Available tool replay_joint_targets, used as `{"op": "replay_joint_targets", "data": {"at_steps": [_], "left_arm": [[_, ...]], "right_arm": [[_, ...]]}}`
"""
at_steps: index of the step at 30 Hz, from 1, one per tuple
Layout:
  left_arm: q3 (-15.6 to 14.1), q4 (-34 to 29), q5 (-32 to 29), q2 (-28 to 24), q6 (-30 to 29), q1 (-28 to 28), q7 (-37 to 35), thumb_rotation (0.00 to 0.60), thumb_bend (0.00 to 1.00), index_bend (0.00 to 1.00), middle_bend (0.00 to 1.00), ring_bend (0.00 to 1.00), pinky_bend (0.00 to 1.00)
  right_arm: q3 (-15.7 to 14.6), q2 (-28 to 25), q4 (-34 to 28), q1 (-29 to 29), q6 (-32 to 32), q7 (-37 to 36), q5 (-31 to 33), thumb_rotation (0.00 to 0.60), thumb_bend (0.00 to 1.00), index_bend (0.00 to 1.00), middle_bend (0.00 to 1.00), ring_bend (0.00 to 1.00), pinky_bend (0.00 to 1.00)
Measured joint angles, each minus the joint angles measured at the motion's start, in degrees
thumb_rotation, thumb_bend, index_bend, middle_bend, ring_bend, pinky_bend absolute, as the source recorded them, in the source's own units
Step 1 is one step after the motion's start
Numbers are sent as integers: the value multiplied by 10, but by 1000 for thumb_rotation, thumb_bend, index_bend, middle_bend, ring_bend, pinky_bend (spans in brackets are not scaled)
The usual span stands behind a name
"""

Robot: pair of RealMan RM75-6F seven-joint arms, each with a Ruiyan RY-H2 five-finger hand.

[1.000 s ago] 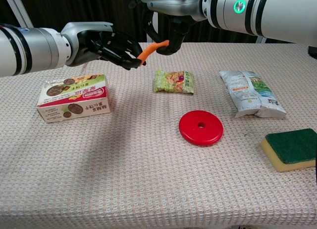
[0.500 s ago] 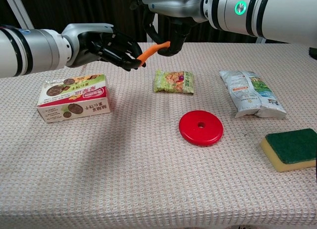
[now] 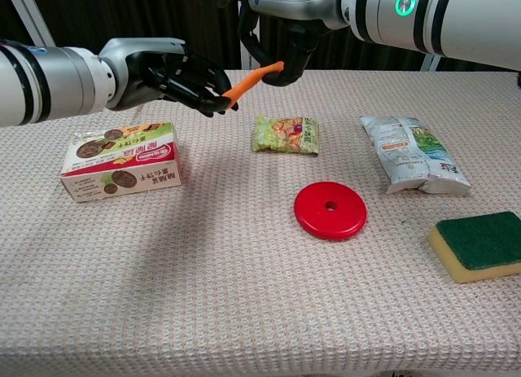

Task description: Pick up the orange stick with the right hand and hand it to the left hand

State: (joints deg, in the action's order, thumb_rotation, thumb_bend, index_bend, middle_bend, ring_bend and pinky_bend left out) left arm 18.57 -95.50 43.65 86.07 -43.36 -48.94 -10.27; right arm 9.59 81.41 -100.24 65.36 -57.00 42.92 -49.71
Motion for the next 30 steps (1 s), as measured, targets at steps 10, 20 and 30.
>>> {"op": "replay_joint_targets", "data": {"at_steps": [10, 20, 30], "left_arm": [[-3, 7, -2, -2, 1, 1, 1, 600, 412, 567, 386, 321, 233], [-2, 10, 0, -13, -6, 8, 0, 600, 416, 578, 387, 321, 234], [-3, 9, 8, -28, -6, 21, -8, 600, 417, 578, 387, 321, 234]], "right_arm": [[3, -19, -8, -10, -6, -10, -7, 600, 345, 687, 0, 0, 0], [8, -45, -17, -25, -14, -30, -14, 600, 346, 688, 0, 0, 0], [9, -73, -29, -47, -24, -49, -32, 600, 345, 688, 0, 0, 0]]}}
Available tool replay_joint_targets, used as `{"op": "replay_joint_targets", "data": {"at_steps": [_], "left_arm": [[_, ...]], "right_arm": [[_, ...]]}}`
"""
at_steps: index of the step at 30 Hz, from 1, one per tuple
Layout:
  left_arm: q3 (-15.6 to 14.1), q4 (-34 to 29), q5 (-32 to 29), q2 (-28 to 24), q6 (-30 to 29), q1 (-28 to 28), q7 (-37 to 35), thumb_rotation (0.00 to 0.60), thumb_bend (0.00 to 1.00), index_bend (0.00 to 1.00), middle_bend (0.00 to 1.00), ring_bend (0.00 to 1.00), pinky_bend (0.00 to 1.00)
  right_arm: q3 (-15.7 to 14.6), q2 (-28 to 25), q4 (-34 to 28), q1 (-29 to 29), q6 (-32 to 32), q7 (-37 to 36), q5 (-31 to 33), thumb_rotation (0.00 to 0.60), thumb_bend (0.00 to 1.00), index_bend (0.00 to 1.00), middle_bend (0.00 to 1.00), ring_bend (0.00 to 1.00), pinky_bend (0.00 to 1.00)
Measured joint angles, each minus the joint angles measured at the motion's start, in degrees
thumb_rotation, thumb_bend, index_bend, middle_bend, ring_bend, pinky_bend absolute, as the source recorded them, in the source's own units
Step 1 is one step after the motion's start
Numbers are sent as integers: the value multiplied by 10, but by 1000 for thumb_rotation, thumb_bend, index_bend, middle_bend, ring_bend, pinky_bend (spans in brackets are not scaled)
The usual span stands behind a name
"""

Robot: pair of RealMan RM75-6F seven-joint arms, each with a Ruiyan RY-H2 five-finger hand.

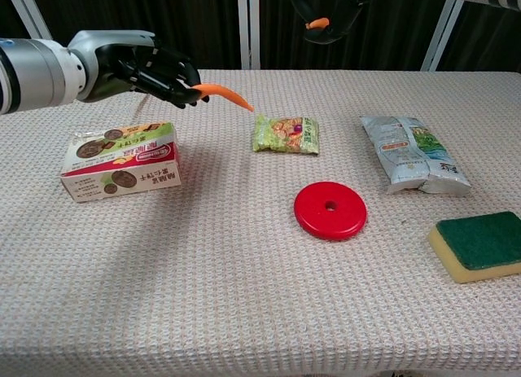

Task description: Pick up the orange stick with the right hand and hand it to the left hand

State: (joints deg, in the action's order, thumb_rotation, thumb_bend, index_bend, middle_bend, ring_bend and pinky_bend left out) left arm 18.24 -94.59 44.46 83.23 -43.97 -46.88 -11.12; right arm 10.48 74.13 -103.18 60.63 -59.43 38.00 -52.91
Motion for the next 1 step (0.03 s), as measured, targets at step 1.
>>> {"op": "replay_joint_targets", "data": {"at_steps": [1], "left_arm": [[0, 0, 1, -2, -1, 1, -1, 600, 417, 578, 387, 321, 234]], "right_arm": [[-1, -2, -1, -2, -1, -2, -2, 600, 345, 688, 0, 0, 0]]}}
